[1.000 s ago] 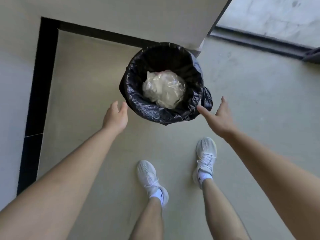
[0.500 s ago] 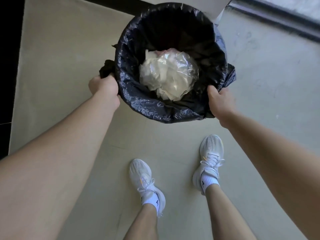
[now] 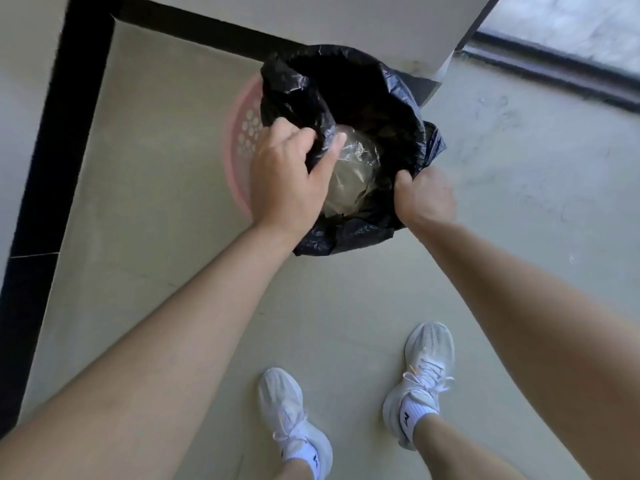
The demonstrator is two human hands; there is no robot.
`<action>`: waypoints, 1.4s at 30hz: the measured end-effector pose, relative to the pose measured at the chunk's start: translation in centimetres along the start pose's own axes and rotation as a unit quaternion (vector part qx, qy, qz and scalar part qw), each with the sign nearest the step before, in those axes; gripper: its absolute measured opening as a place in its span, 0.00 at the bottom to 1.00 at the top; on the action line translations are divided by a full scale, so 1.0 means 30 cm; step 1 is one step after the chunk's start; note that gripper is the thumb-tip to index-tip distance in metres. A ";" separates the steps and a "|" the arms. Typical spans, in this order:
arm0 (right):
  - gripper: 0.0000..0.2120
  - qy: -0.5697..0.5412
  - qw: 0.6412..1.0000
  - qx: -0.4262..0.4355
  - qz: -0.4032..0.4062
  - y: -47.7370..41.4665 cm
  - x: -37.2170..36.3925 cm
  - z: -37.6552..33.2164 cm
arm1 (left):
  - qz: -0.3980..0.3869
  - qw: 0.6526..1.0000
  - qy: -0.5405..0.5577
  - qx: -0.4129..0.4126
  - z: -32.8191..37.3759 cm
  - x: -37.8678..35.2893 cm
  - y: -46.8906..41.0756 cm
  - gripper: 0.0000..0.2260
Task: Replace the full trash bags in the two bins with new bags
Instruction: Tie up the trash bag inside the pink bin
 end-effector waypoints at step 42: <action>0.63 -0.339 0.913 0.167 0.155 0.230 0.082 -0.048 | -0.065 0.983 0.165 0.041 -0.370 0.013 -0.049 0.57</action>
Point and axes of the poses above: each hand's wrist, its own y-axis away from the middle knuckle, its own x-axis out of the back of the hand, z = x × y, the point moved 8 cm from there along -y, towards the middle knuckle, and after that the axes turned 4 degrees about -y, right-handed, at the moved point
